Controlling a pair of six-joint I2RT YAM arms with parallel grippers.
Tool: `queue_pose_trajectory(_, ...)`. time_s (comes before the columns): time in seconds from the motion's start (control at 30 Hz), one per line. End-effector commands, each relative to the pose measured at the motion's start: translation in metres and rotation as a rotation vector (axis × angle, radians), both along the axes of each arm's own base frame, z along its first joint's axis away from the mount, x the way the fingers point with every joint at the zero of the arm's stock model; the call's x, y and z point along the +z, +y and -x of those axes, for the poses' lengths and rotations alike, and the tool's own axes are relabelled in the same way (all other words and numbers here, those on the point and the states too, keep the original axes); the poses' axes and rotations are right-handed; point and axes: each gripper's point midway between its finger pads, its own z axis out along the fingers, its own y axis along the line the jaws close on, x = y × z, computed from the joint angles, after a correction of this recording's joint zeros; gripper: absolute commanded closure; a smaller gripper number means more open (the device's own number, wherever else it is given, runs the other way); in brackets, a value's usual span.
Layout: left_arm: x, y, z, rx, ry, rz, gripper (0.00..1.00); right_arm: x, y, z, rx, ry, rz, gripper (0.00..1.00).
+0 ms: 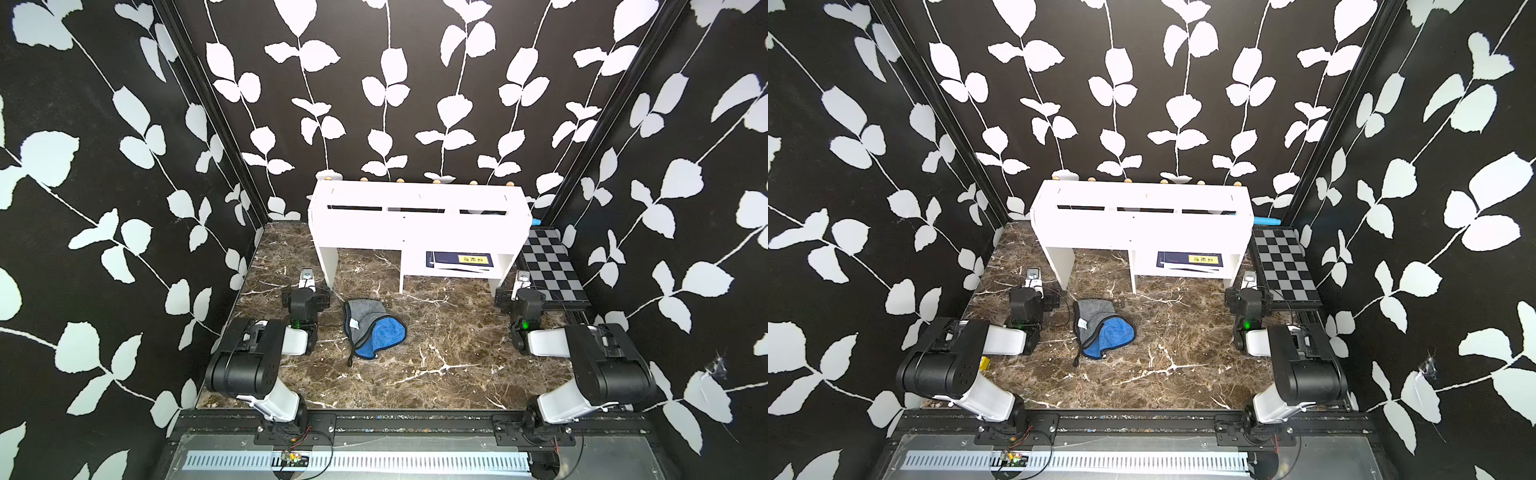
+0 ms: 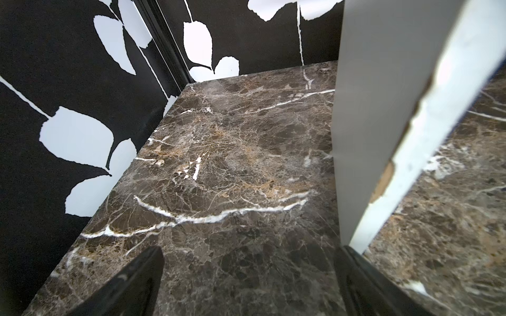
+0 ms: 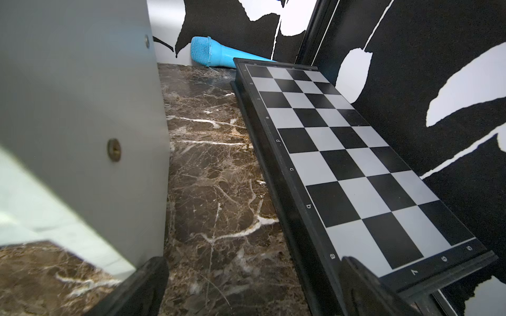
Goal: Wipe the bookshelf clean with a cloth
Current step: Pick up the cleaning item at the center of the board.
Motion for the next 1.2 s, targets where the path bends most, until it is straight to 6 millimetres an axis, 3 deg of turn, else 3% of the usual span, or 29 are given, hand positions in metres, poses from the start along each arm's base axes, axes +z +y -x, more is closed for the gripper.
queue_pose_trajectory(0.0,0.010,-0.001,-0.005,-0.005,-0.033,0.002,0.01,0.014,0.000,-0.005,0.000,-0.051,-0.006,0.01)
queue_pose_trajectory(0.4,0.009,0.000,-0.005,-0.005,-0.018,0.013,0.02,0.014,0.000,-0.004,0.000,-0.051,-0.007,0.01)
queue_pose_trajectory(0.47,0.010,-0.001,-0.005,-0.006,-0.021,0.011,0.02,0.022,-0.009,-0.001,-0.054,-0.076,-0.008,0.01)
queue_pose_trajectory(0.53,0.016,0.000,-0.004,0.009,-0.028,0.000,0.02,0.053,-0.011,0.004,-0.075,-0.120,0.015,0.01)
queue_pose_trajectory(0.57,0.023,-0.008,-0.005,-0.027,-0.020,-0.020,0.02,0.070,-0.015,0.012,-0.117,-0.088,0.002,0.01)
queue_pose_trajectory(0.63,0.047,-0.002,-0.003,0.043,0.051,-0.064,0.01,0.105,-0.019,0.036,-0.200,-0.034,-0.137,0.01)
queue_pose_trajectory(0.67,0.074,0.008,-0.004,0.121,0.038,-0.047,0.01,0.113,-0.014,0.048,-0.190,-0.011,-0.208,0.01)
queue_pose_trajectory(0.8,0.115,0.041,0.041,0.384,0.050,0.096,0.02,0.069,-0.019,0.097,-0.298,0.017,-0.462,0.02)
queue_pose_trajectory(0.9,0.128,0.038,0.076,0.400,0.103,0.208,0.01,0.059,-0.020,0.126,-0.364,0.165,-0.449,0.10)
queue_pose_trajectory(0.93,0.129,0.034,0.085,0.387,0.115,0.228,0.01,0.064,-0.016,0.132,-0.367,0.193,-0.427,0.10)
queue_pose_trajectory(0.97,0.126,0.030,0.094,0.372,0.132,0.248,0.01,0.070,-0.007,0.136,-0.351,0.212,-0.411,0.02)
queue_pose_trajectory(1.07,0.111,0.010,0.112,0.306,0.196,0.314,0.02,0.082,0.031,0.141,-0.265,0.261,-0.368,0.01)
queue_pose_trajectory(1.17,0.101,-0.023,0.125,0.199,0.240,0.320,0.02,0.087,0.088,0.146,-0.139,0.258,-0.302,0.01)
